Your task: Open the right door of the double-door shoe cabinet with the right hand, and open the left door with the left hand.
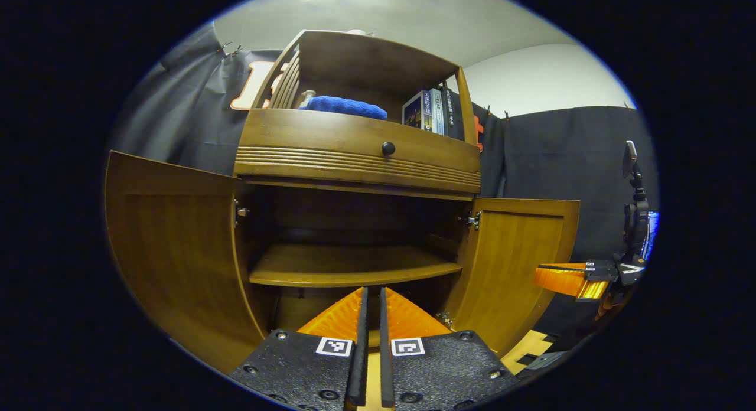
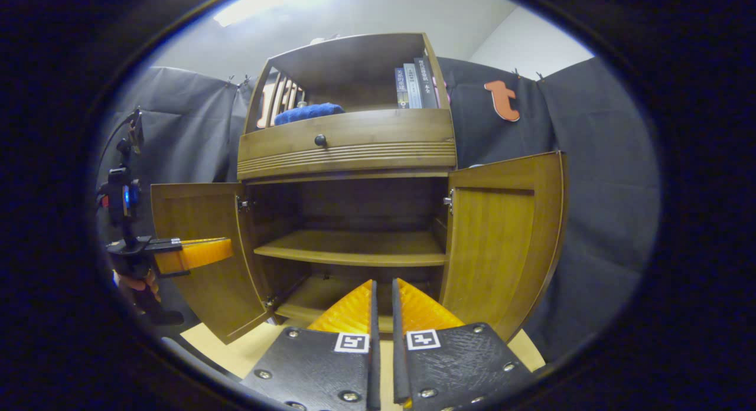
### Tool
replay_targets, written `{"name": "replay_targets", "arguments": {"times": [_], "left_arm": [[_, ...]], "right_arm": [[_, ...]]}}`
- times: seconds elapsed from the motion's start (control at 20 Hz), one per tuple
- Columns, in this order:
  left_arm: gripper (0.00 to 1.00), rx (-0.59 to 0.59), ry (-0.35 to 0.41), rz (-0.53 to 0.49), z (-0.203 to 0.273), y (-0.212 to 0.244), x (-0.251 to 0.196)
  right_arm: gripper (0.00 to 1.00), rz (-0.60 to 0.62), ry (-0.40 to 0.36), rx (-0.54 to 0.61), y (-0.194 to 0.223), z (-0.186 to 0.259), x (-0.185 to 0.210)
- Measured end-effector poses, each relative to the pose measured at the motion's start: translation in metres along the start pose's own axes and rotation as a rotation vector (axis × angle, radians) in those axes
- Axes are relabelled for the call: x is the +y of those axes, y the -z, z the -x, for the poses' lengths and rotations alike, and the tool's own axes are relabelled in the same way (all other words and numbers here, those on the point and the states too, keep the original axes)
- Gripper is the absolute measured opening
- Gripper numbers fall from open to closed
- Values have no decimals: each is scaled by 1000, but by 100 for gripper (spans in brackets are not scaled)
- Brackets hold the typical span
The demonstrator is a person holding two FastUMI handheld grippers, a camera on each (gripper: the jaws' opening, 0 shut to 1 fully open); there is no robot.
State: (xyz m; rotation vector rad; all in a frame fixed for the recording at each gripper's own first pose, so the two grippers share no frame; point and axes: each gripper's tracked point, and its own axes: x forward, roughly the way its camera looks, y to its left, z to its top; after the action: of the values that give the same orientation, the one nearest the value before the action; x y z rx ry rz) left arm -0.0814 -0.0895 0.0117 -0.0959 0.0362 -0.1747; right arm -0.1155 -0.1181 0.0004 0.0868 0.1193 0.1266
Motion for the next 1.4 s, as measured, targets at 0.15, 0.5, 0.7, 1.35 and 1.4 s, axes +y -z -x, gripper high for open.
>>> {"name": "replay_targets", "arguments": {"times": [0.15, 0.5, 0.7, 1.35, 1.4], "left_arm": [[10, -9, 5, -11, -11, -4, -5], [10, -70, -22, -38, -32, -25, -19], [10, -103, -27, -40, -39, -37, -26], [96, -166, -40, -66, -38, -53, -35], [95, -169, -40, -74, -39, -53, -36]], "right_arm": [[9, -2, 18, -17, -7, 2, 0], [9, -27, 45, -56, -16, 1, 3], [9, -27, 54, -70, -18, -1, 2], [96, -46, 36, -138, -28, 0, 10], [96, -43, 34, -145, -31, 4, 12]]}}
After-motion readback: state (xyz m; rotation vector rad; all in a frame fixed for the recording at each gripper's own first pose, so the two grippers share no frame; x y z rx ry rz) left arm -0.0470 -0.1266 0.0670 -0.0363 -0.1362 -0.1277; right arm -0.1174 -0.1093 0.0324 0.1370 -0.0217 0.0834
